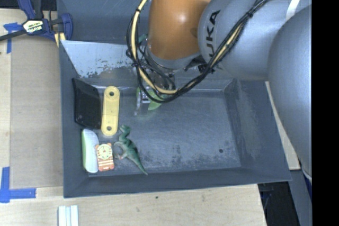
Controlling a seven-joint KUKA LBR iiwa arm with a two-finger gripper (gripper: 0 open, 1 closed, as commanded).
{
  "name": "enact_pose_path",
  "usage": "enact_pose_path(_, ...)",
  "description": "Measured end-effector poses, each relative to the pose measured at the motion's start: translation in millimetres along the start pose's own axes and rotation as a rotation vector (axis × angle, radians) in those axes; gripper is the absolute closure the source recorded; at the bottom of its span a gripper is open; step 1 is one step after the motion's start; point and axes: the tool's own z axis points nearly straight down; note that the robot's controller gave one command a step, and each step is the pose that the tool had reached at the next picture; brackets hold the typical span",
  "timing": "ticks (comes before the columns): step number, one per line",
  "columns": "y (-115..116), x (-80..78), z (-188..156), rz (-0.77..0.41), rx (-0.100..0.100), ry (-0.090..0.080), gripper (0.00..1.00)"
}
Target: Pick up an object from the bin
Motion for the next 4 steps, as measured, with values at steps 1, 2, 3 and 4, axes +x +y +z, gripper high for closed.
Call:
enact_pose_path(1,-0.8,-2.0,-5.0,0.003,-0.001,-0.008,0.0)
enact_pose_path(2,32.8,-15.0,102.7,-0.383,0.0,-0.007,0.0)
enact_pose_path(3,39.4,-14.3,27.3,-0.529,0.001,-0.013,0.0)
enact_pose_path(4,71.7,-17.7,77.1,-0.648,0.0,-0.005,0.0)
